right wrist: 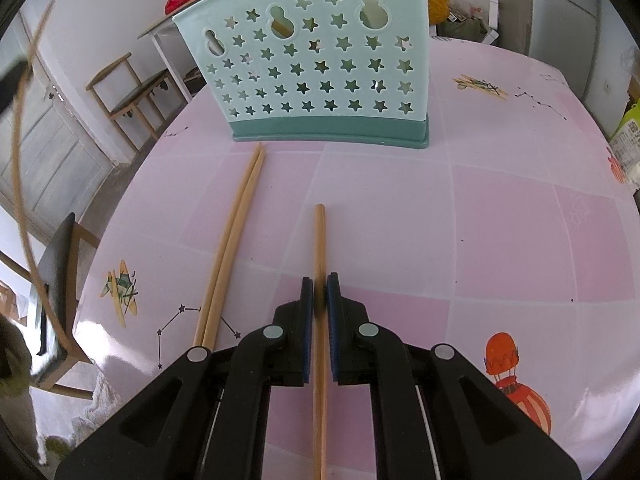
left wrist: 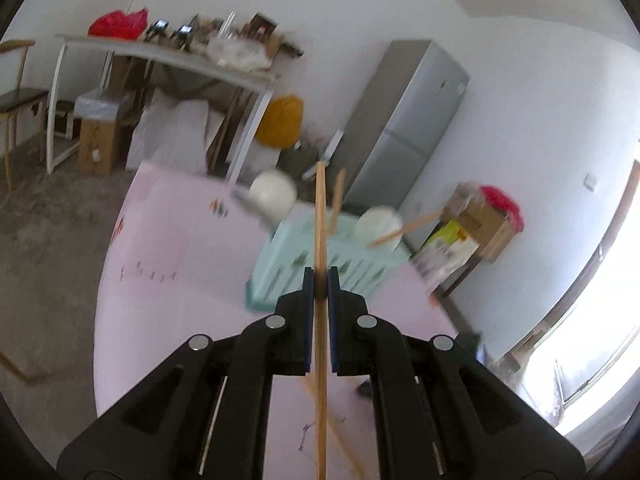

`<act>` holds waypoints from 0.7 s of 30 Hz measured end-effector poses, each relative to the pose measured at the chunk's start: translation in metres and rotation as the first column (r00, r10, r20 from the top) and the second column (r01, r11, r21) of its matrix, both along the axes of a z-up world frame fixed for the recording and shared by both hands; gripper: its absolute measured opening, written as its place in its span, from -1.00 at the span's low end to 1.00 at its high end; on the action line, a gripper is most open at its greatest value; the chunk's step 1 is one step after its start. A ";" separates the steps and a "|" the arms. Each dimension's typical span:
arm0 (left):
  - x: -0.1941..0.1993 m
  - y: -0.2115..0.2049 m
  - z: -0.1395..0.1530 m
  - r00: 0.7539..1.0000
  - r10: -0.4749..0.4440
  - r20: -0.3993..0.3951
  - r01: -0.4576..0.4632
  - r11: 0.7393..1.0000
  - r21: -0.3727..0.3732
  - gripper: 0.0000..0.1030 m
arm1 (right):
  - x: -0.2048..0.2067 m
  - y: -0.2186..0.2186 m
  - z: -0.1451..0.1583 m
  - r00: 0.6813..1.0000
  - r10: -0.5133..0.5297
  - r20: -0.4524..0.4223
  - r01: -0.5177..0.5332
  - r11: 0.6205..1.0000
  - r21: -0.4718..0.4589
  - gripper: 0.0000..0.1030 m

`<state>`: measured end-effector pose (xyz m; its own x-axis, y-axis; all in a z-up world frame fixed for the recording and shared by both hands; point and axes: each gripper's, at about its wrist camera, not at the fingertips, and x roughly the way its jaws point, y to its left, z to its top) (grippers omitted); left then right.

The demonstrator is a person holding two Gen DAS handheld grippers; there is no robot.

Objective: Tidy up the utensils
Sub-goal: 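Lift the left gripper's chopstick over the green holder and open the left gripper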

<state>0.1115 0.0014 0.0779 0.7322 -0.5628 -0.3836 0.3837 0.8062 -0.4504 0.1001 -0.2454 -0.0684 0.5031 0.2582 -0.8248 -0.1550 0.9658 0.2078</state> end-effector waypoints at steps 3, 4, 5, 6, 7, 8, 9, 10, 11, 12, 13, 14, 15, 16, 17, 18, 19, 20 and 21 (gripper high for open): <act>0.005 -0.004 0.022 0.998 -0.006 0.057 0.008 1.000 -0.021 -0.90 | -0.001 0.000 0.000 1.000 0.001 0.008 -0.001 1.000 -0.001 -0.87; 0.007 -0.005 0.030 0.997 -0.007 0.080 0.009 0.999 -0.031 -0.90 | -0.001 -0.001 0.000 1.000 -0.002 0.010 0.002 1.000 0.004 -0.88; 0.009 -0.007 0.036 0.995 -0.007 0.097 0.011 0.999 -0.036 -0.90 | -0.002 -0.002 0.000 1.000 -0.003 0.010 0.003 1.000 0.014 -0.88; 0.012 -0.009 0.045 0.992 -0.007 0.123 0.012 0.999 -0.041 -0.90 | -0.002 -0.003 0.000 1.000 -0.004 0.010 0.003 1.000 0.026 -0.88; 0.014 -0.012 0.054 0.988 -0.006 0.151 0.012 0.999 -0.045 -0.90 | -0.002 -0.005 0.001 1.000 -0.010 0.016 0.009 0.999 0.042 -0.88; 0.016 -0.015 0.060 0.985 -0.005 0.172 0.013 0.999 -0.047 -0.90 | -0.002 -0.007 0.002 1.000 -0.012 0.021 0.011 0.999 0.048 -0.88; 0.020 -0.020 0.069 0.980 -0.005 0.199 0.016 0.999 -0.049 -0.90 | -0.002 -0.009 0.004 0.999 -0.015 0.029 0.014 0.998 0.055 -0.88; 0.025 -0.025 0.077 0.975 -0.002 0.223 0.014 0.998 -0.054 -0.90 | -0.002 -0.011 0.007 0.999 -0.019 0.037 0.016 0.998 0.066 -0.88; 0.026 -0.029 0.083 0.971 0.003 0.239 0.011 0.998 -0.057 -0.90 | -0.002 -0.014 0.009 0.999 -0.020 0.043 0.017 0.997 0.072 -0.88; 0.031 -0.034 0.090 0.966 0.005 0.260 0.011 0.998 -0.062 -0.90 | -0.002 -0.015 0.011 0.999 -0.021 0.049 0.017 0.997 0.077 -0.88; 0.034 -0.038 0.095 0.960 0.008 0.279 0.012 0.998 -0.069 -0.90 | -0.002 -0.017 0.014 0.998 -0.022 0.056 0.017 0.997 0.081 -0.88; 0.041 -0.044 0.103 0.950 0.019 0.311 0.007 0.997 -0.080 -0.90 | -0.002 -0.019 0.016 0.998 -0.022 0.063 0.017 0.996 0.088 -0.88; 0.044 -0.049 0.108 0.942 0.027 0.333 0.000 0.997 -0.083 -0.90 | -0.003 -0.021 0.019 0.997 -0.022 0.070 0.015 0.995 0.094 -0.88; 0.046 -0.054 0.111 0.935 0.037 0.353 -0.008 0.996 -0.083 -0.90 | -0.003 -0.021 0.020 0.997 -0.021 0.075 0.014 0.995 0.098 -0.88; 0.051 -0.062 0.114 0.921 0.055 0.386 -0.026 0.996 -0.080 -0.90 | -0.002 -0.023 0.022 0.997 -0.020 0.081 0.012 0.994 0.105 -0.88; 0.056 -0.071 0.115 0.905 0.078 0.418 -0.054 0.996 -0.068 -0.90 | -0.002 -0.024 0.023 0.996 -0.020 0.083 0.011 0.994 0.110 -0.88; 0.059 -0.078 0.115 0.893 0.100 0.440 -0.085 0.995 -0.054 -0.90 | -0.001 -0.025 0.024 0.996 -0.019 0.084 0.009 0.993 0.117 -0.88; 0.066 -0.087 0.113 0.881 0.124 0.457 -0.120 0.992 -0.037 -0.90 | -0.001 -0.025 0.024 0.996 -0.020 0.085 0.010 0.993 0.121 -0.88; 0.073 -0.096 0.109 0.876 0.137 0.463 -0.142 0.990 -0.024 -0.90 | -0.001 -0.027 0.024 0.996 -0.021 0.084 0.010 0.992 0.126 -0.88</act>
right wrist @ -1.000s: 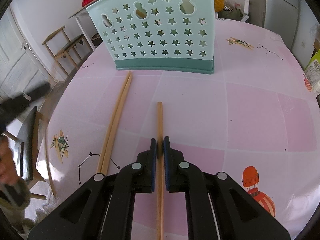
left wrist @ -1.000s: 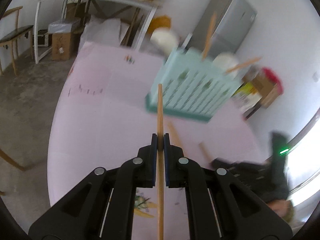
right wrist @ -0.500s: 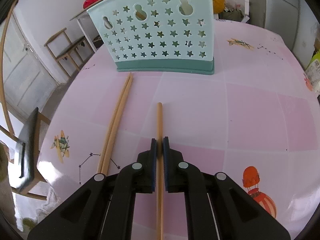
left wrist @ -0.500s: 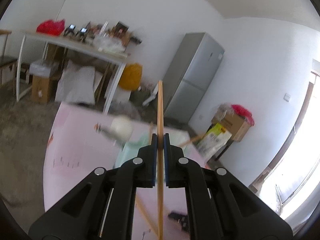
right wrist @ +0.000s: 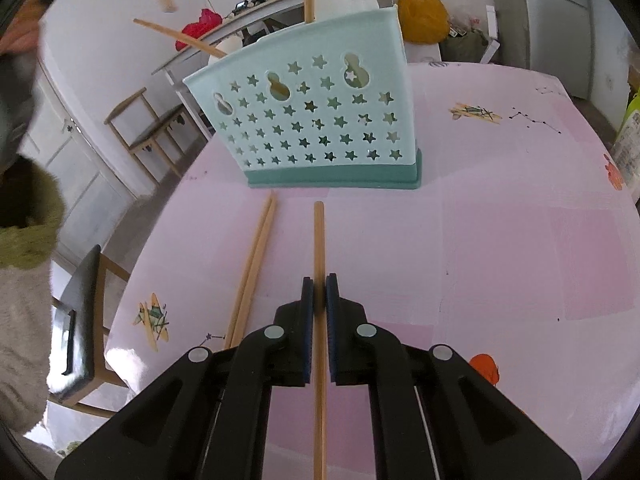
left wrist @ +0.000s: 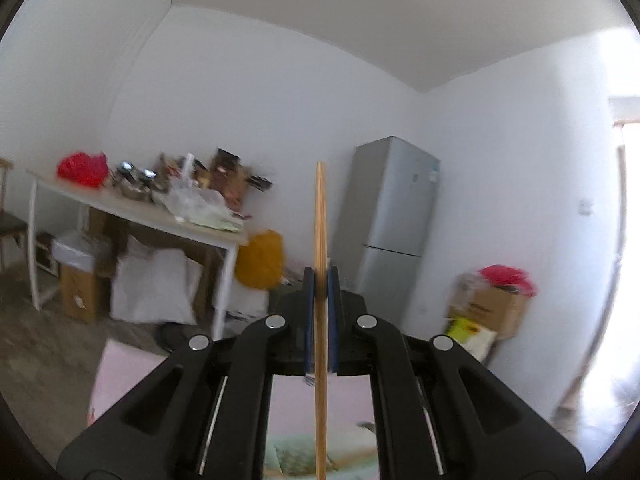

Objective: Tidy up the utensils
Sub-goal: 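Lift the left gripper's chopstick over the green holder and open the left gripper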

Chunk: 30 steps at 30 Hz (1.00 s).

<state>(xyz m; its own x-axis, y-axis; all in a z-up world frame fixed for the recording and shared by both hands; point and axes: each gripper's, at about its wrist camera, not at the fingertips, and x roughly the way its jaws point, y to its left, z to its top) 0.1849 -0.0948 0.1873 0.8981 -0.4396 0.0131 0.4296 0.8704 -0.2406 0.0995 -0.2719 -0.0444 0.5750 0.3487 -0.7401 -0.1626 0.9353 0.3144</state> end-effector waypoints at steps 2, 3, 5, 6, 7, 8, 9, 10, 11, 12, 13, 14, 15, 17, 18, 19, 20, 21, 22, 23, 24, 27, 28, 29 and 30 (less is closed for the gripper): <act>0.014 -0.017 -0.010 0.999 0.046 0.004 -0.046 0.998 0.035 -0.90 | 0.002 -0.004 -0.001 1.000 -0.003 -0.004 0.003 1.000 0.015 -0.88; 0.019 -0.023 -0.016 0.998 0.061 0.005 -0.061 0.997 0.051 -0.90 | 0.003 -0.006 -0.001 1.000 -0.005 -0.007 0.006 1.000 0.020 -0.88; 0.029 -0.036 -0.027 0.996 0.088 0.012 -0.089 0.993 0.083 -0.90 | 0.003 -0.008 -0.003 1.000 -0.009 -0.010 0.010 1.000 0.026 -0.88; 0.033 -0.042 -0.034 0.995 0.103 0.013 -0.103 0.990 0.098 -0.90 | 0.004 -0.010 -0.003 1.000 -0.011 -0.013 0.012 0.999 0.029 -0.88; 0.037 -0.048 -0.040 0.993 0.120 0.014 -0.121 0.986 0.112 -0.90 | 0.005 -0.012 -0.004 1.000 -0.013 -0.017 0.014 0.999 0.033 -0.88; 0.038 -0.051 -0.043 0.992 0.127 0.012 -0.127 0.985 0.120 -0.90 | 0.004 -0.013 -0.005 1.000 -0.015 -0.018 0.016 0.999 0.035 -0.88; 0.042 -0.055 -0.048 0.991 0.132 0.005 -0.132 0.982 0.134 -0.90 | 0.004 -0.014 -0.005 1.000 -0.017 -0.019 0.018 0.999 0.034 -0.88; 0.043 -0.060 -0.051 0.991 0.135 -0.003 -0.133 0.980 0.146 -0.90 | 0.005 -0.014 -0.006 1.000 -0.018 -0.020 0.019 0.999 0.034 -0.88; 0.043 -0.061 -0.054 0.991 0.133 -0.007 -0.131 0.980 0.149 -0.90 | 0.005 -0.015 -0.006 1.000 -0.020 -0.022 0.021 0.999 0.036 -0.88; 0.043 -0.062 -0.058 0.991 0.130 -0.013 -0.127 0.980 0.153 -0.90 | 0.004 -0.017 -0.006 1.000 -0.022 -0.022 0.023 0.999 0.038 -0.88; 0.041 -0.062 -0.061 0.992 0.128 -0.018 -0.123 0.979 0.160 -0.90 | 0.004 -0.018 -0.006 0.999 -0.025 -0.021 0.025 0.999 0.040 -0.88; 0.040 -0.063 -0.064 0.992 0.126 -0.022 -0.121 0.979 0.163 -0.90 | 0.003 -0.018 -0.006 0.999 -0.026 -0.020 0.027 0.999 0.040 -0.88; 0.040 -0.061 -0.067 0.992 0.125 -0.027 -0.119 0.979 0.165 -0.90 | 0.003 -0.019 -0.005 0.999 -0.027 -0.019 0.028 0.999 0.041 -0.88; 0.034 -0.059 -0.072 0.992 0.118 -0.039 -0.110 0.980 0.167 -0.90 | 0.002 -0.021 -0.004 0.999 -0.029 -0.015 0.030 0.999 0.042 -0.88; 0.032 -0.059 -0.074 0.992 0.116 -0.047 -0.107 0.980 0.167 -0.90 | 0.001 -0.021 -0.003 0.999 -0.030 -0.012 0.031 0.999 0.039 -0.88; 0.029 -0.056 -0.075 0.992 0.109 -0.059 -0.099 0.982 0.160 -0.87 | 0.001 -0.021 -0.003 0.999 -0.031 -0.011 0.031 0.999 0.037 -0.88; 0.027 -0.052 -0.077 0.992 0.104 -0.067 -0.093 0.984 0.152 -0.83 | 0.001 -0.021 -0.002 0.999 -0.030 -0.010 0.031 0.999 0.035 -0.88; 0.023 -0.048 -0.077 0.992 0.100 -0.074 -0.089 0.986 0.144 -0.71 | 0.000 -0.020 -0.001 1.000 -0.030 -0.008 0.031 0.999 0.032 -0.88; 0.021 -0.045 -0.078 0.992 0.099 -0.078 -0.088 0.986 0.139 -0.64 | -0.001 -0.020 0.000 1.000 -0.030 -0.005 0.030 0.999 0.027 -0.88; 0.020 -0.041 -0.079 0.992 0.098 -0.079 -0.087 0.987 0.136 -0.62 | -0.001 -0.019 0.001 1.000 -0.030 -0.003 0.030 0.999 0.023 -0.88; 0.015 -0.037 -0.079 0.992 0.096 -0.079 -0.085 0.988 0.132 -0.60 | -0.002 -0.019 0.003 1.000 -0.031 0.000 0.031 0.999 0.021 -0.88; 0.000 -0.027 -0.077 0.992 0.087 -0.087 -0.076 0.990 0.121 -0.50 | -0.005 -0.019 0.010 0.999 -0.033 0.017 0.033 0.999 0.021 -0.88; -0.006 -0.022 -0.076 0.992 0.083 -0.090 -0.073 0.991 0.113 -0.47 | -0.007 -0.019 0.014 0.999 -0.036 0.029 0.036 0.999 0.024 -0.88; -0.011 -0.018 -0.074 0.993 0.081 -0.092 -0.071 0.992 0.107 -0.44 | -0.009 -0.020 0.018 0.999 -0.038 0.038 0.037 0.999 0.026 -0.88; -0.018 -0.013 -0.073 0.993 0.075 -0.096 -0.066 0.993 0.095 -0.35 | -0.011 -0.022 0.024 0.998 -0.042 0.052 0.040 0.999 0.032 -0.88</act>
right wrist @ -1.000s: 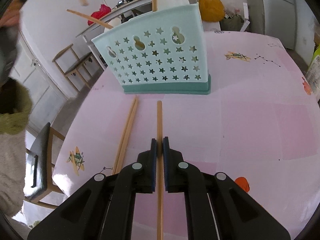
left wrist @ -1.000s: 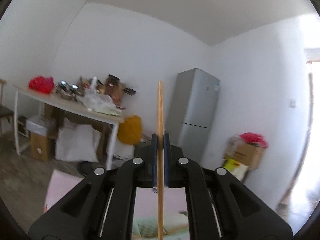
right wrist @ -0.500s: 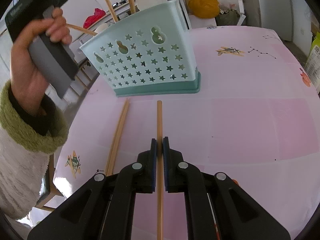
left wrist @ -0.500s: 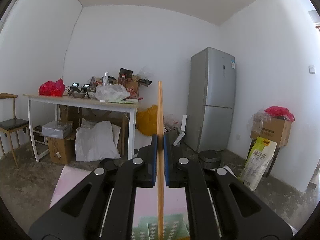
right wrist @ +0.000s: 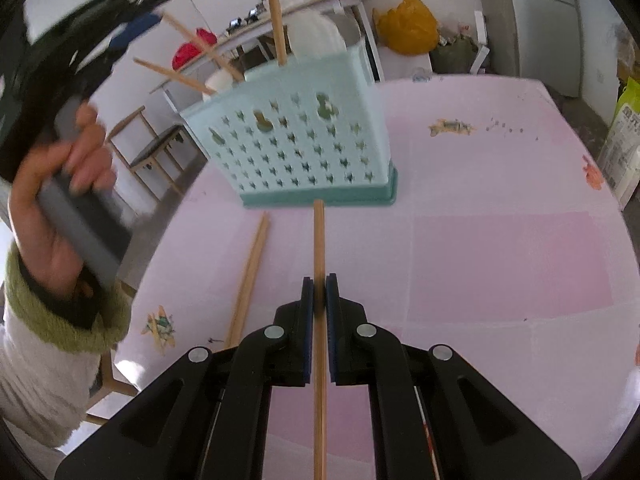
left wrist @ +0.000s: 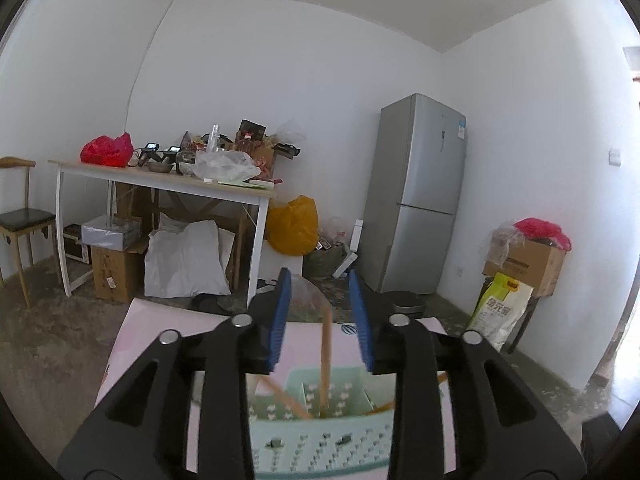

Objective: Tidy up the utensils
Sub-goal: 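Lift the left gripper's chopstick over the green holder and open the left gripper, then raise the right gripper's chopstick over the holder and open the right gripper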

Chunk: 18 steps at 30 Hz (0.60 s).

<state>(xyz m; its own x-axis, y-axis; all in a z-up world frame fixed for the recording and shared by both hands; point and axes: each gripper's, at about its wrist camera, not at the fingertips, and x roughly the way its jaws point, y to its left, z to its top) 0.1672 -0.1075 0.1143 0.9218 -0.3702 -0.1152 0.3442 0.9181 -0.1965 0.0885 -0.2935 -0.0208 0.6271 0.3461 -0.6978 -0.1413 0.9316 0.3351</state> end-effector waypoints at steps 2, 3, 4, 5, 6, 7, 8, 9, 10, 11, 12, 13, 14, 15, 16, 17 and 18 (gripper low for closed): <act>-0.013 0.010 0.001 1.000 -0.009 -0.008 0.009 1.000 -0.022 -0.25 | -0.003 -0.002 0.012 1.000 -0.005 0.031 0.005 1.000 0.010 -0.88; -0.021 0.015 0.000 1.000 -0.018 -0.011 0.018 0.999 -0.029 -0.20 | -0.004 -0.003 0.021 0.999 -0.010 0.053 0.009 1.000 0.014 -0.88; -0.027 0.018 -0.001 1.000 -0.023 -0.015 0.022 0.999 -0.027 -0.16 | -0.005 -0.004 0.029 0.997 -0.013 0.075 0.011 1.000 0.020 -0.88; -0.033 0.022 -0.003 0.999 -0.025 -0.024 0.025 1.000 -0.016 -0.14 | -0.006 -0.005 0.036 0.996 -0.014 0.092 0.012 1.000 0.024 -0.88; -0.039 0.027 -0.006 0.999 -0.026 -0.037 0.026 1.000 -0.003 -0.09 | -0.006 -0.006 0.046 0.993 -0.013 0.118 0.010 0.999 0.030 -0.88; -0.045 0.031 -0.010 0.998 -0.024 -0.050 0.024 1.000 0.005 -0.04 | -0.006 -0.006 0.057 0.989 -0.011 0.146 0.006 0.999 0.037 -0.88; -0.049 0.034 -0.013 0.998 -0.021 -0.061 0.021 1.000 0.010 -0.01 | -0.005 -0.005 0.067 0.985 -0.010 0.174 0.003 0.999 0.041 -0.88; -0.054 0.040 -0.018 0.996 -0.013 -0.084 0.015 1.000 0.013 0.07 | -0.004 -0.005 0.074 0.981 -0.010 0.195 0.001 0.999 0.042 -0.88; -0.058 0.045 -0.025 0.994 -0.009 -0.111 0.011 1.000 0.014 0.11 | -0.003 -0.004 0.084 0.975 -0.009 0.224 0.000 0.999 0.043 -0.88; -0.061 0.048 -0.031 0.991 -0.010 -0.130 0.012 1.000 0.019 0.13 | 0.000 -0.002 0.097 0.964 -0.009 0.265 -0.002 0.999 0.039 -0.88; -0.065 0.051 -0.039 0.987 -0.010 -0.157 0.016 0.999 0.037 0.20 | 0.003 0.000 0.106 0.957 -0.010 0.291 -0.001 0.999 0.038 -0.88; -0.068 0.054 -0.048 0.983 -0.005 -0.186 0.017 0.998 0.063 0.27 | 0.007 0.003 0.116 0.947 -0.010 0.320 -0.003 0.999 0.041 -0.88; -0.070 0.056 -0.055 0.979 0.001 -0.206 0.015 0.997 0.077 0.29 | 0.012 0.005 0.126 0.938 -0.008 0.346 -0.007 0.999 0.043 -0.88; -0.073 0.060 -0.063 0.972 0.008 -0.233 0.012 0.996 0.085 0.36 | 0.015 0.007 0.132 0.930 -0.009 0.367 -0.008 0.999 0.043 -0.88; -0.075 0.063 -0.072 0.966 0.011 -0.259 0.013 0.996 0.092 0.45 | 0.020 0.010 0.140 0.919 -0.010 0.394 -0.007 0.999 0.042 -0.88; -0.077 0.066 -0.078 0.961 0.020 -0.277 0.010 0.994 0.106 0.47 | 0.028 0.015 0.150 0.907 -0.006 0.422 -0.011 0.999 0.039 -0.88; -0.079 0.069 -0.083 0.958 0.033 -0.284 0.001 0.993 0.118 0.55 | 0.034 0.018 0.158 0.898 -0.003 0.441 -0.015 0.999 0.037 -0.88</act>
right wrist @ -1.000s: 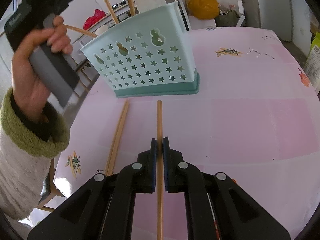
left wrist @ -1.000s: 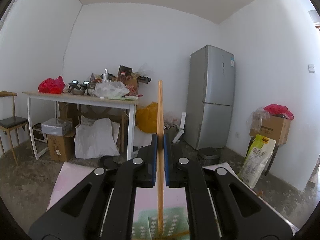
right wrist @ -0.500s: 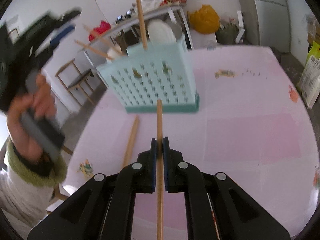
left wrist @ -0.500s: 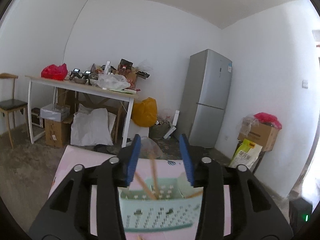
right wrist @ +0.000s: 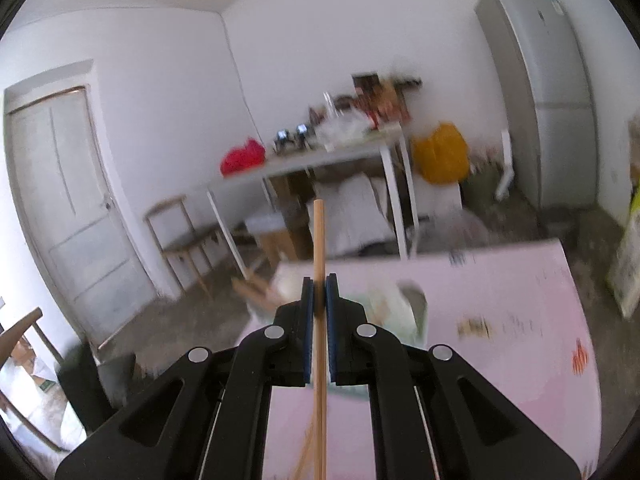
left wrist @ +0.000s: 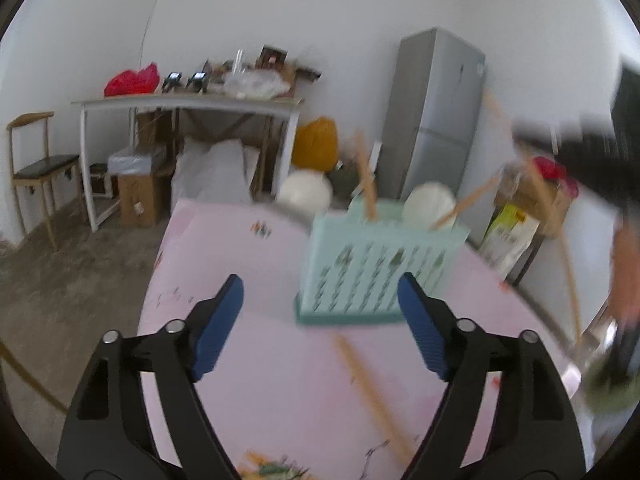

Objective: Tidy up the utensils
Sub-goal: 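Raise the right gripper's chopstick over the holder and open the right gripper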

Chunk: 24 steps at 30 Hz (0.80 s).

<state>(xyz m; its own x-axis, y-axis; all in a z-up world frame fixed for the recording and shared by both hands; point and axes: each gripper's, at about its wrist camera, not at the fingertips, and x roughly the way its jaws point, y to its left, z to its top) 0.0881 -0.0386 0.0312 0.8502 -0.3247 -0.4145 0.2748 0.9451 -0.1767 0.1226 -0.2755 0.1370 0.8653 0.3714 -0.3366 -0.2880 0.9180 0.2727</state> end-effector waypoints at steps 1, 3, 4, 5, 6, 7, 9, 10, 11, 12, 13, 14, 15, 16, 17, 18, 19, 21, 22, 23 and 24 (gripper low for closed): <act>-0.002 0.003 -0.006 1.000 0.012 -0.006 -0.012 1.000 0.016 0.62 | 0.006 0.003 0.007 1.000 -0.002 0.024 0.002 1.000 -0.001 -0.88; -0.005 0.006 -0.013 0.999 0.033 -0.013 -0.032 0.999 0.039 0.65 | 0.022 0.014 0.023 0.995 -0.009 0.095 0.011 1.000 -0.022 -0.88; -0.005 0.008 -0.015 0.999 0.037 -0.014 -0.036 0.999 0.038 0.70 | 0.027 0.018 0.026 0.993 -0.017 0.115 0.020 0.999 -0.029 -0.88; -0.007 0.010 -0.018 0.999 0.036 -0.015 -0.036 0.999 0.034 0.73 | 0.036 0.023 0.031 0.990 -0.023 0.138 0.028 0.999 -0.033 -0.88; -0.008 0.011 -0.019 0.999 0.035 -0.014 -0.035 0.999 0.035 0.75 | 0.046 0.028 0.035 0.988 -0.018 0.154 0.022 0.999 -0.025 -0.88; -0.009 0.013 -0.021 0.999 0.037 -0.008 -0.037 0.999 0.039 0.76 | 0.053 0.033 0.038 0.985 -0.022 0.170 0.026 1.000 -0.018 -0.88; -0.008 0.015 -0.021 0.999 0.039 0.002 -0.039 0.998 0.050 0.77 | 0.067 0.039 0.039 0.981 -0.046 0.189 0.052 0.998 -0.024 -0.88; -0.007 0.017 -0.022 0.999 0.040 0.004 -0.041 0.998 0.051 0.77 | 0.074 0.043 0.039 0.979 -0.058 0.195 0.065 0.998 -0.027 -0.88; -0.004 0.020 -0.022 0.999 0.041 0.003 -0.041 0.998 0.049 0.77 | 0.082 0.046 0.039 0.976 -0.077 0.204 0.085 0.996 -0.030 -0.88; -0.003 0.021 -0.022 0.999 0.042 0.001 -0.042 0.998 0.046 0.77 | 0.089 0.049 0.038 0.973 -0.097 0.210 0.108 0.993 -0.038 -0.88; -0.001 0.026 -0.022 0.999 0.046 0.000 -0.046 0.998 0.039 0.77 | 0.095 0.053 0.037 0.967 -0.125 0.222 0.141 0.989 -0.055 -0.88; 0.001 0.028 -0.023 0.999 0.051 -0.001 -0.051 0.998 0.035 0.77 | 0.099 0.055 0.034 0.964 -0.139 0.228 0.158 0.985 -0.064 -0.88; 0.003 0.030 -0.022 0.998 0.057 -0.004 -0.057 0.998 0.030 0.77 | 0.106 0.057 0.031 0.962 -0.153 0.227 0.173 0.982 -0.073 -0.88; 0.005 0.034 -0.024 0.998 0.062 -0.007 -0.062 0.998 0.024 0.77 | 0.114 0.060 0.027 0.961 -0.170 0.220 0.191 0.978 -0.079 -0.88; 0.007 0.037 -0.026 0.998 0.068 -0.011 -0.068 0.997 0.022 0.77 | 0.118 0.061 0.024 0.959 -0.180 0.218 0.202 0.976 -0.083 -0.88; 0.009 0.039 -0.027 0.997 0.072 -0.015 -0.072 0.997 0.021 0.77 | 0.123 0.062 0.021 0.957 -0.192 0.218 0.215 0.973 -0.087 -0.88; 0.011 0.041 -0.029 0.997 0.078 -0.021 -0.078 0.997 0.021 0.77 | 0.127 0.062 0.018 0.955 -0.205 0.214 0.228 0.970 -0.086 -0.88; 0.015 0.044 -0.031 0.996 0.083 -0.026 -0.083 0.996 0.017 0.77 | 0.134 0.064 0.014 0.953 -0.220 0.210 0.243 0.966 -0.091 -0.88; 0.016 0.046 -0.032 0.996 0.085 -0.028 -0.085 0.996 0.014 0.77 | 0.137 0.065 0.012 0.951 -0.227 0.209 0.252 0.963 -0.098 -0.88; 0.017 0.046 -0.033 0.996 0.084 -0.031 -0.084 0.996 0.011 0.77 | 0.138 0.065 0.009 0.948 -0.240 0.211 0.266 0.958 -0.108 -0.88; 0.018 0.047 -0.034 0.996 0.082 -0.033 -0.081 0.997 0.008 0.77 | 0.139 0.067 0.007 0.947 -0.242 0.213 0.271 0.955 -0.121 -0.88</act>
